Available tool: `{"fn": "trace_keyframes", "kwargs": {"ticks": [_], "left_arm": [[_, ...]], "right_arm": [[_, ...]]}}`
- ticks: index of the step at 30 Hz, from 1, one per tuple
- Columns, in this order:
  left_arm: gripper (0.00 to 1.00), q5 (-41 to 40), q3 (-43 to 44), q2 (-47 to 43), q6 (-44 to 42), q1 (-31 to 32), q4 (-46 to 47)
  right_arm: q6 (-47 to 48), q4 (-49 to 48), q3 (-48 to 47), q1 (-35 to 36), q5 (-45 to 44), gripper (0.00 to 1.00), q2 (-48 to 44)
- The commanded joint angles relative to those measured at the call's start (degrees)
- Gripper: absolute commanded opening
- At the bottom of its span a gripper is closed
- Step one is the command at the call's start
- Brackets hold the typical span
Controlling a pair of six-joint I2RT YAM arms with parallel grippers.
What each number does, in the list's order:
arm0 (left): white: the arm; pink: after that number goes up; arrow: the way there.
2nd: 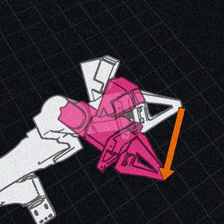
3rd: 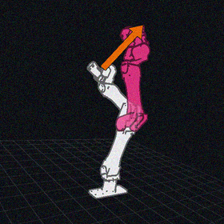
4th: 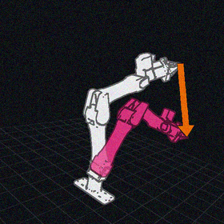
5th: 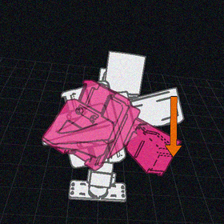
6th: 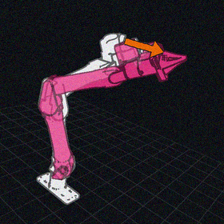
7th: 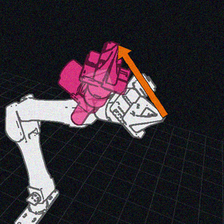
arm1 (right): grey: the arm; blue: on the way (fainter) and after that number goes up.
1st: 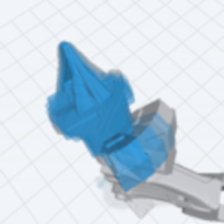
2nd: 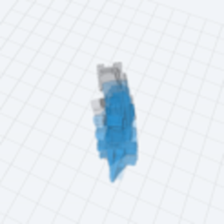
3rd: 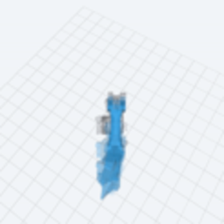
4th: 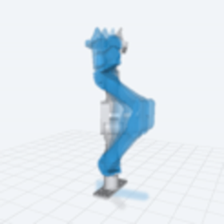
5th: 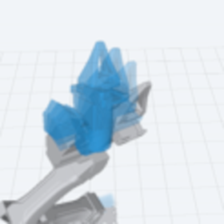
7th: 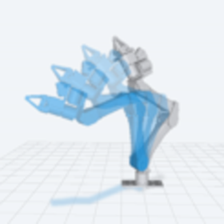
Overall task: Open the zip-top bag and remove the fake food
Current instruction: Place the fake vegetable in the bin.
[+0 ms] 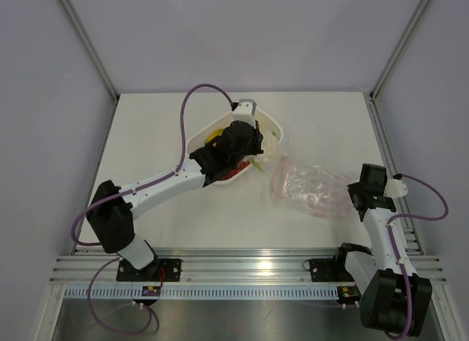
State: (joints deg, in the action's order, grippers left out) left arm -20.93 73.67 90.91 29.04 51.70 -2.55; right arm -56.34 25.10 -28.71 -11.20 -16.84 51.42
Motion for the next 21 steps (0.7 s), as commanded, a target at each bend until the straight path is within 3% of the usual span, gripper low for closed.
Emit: {"fn": "trace_keyframes", "kwargs": {"ticks": [1,21], "left_arm": [[0.00,-4.4,4.3,-1.8,-3.1,-0.9,-1.6],[0.04,5.1,6.5,-1.0,-1.3,-15.1,-8.9]], "right_arm": [[0.5,-1.8,-1.7,0.0,0.5,0.00,-0.3],[1.1,-1.7,-2.1,0.0,0.3,0.00,-0.4]]}}
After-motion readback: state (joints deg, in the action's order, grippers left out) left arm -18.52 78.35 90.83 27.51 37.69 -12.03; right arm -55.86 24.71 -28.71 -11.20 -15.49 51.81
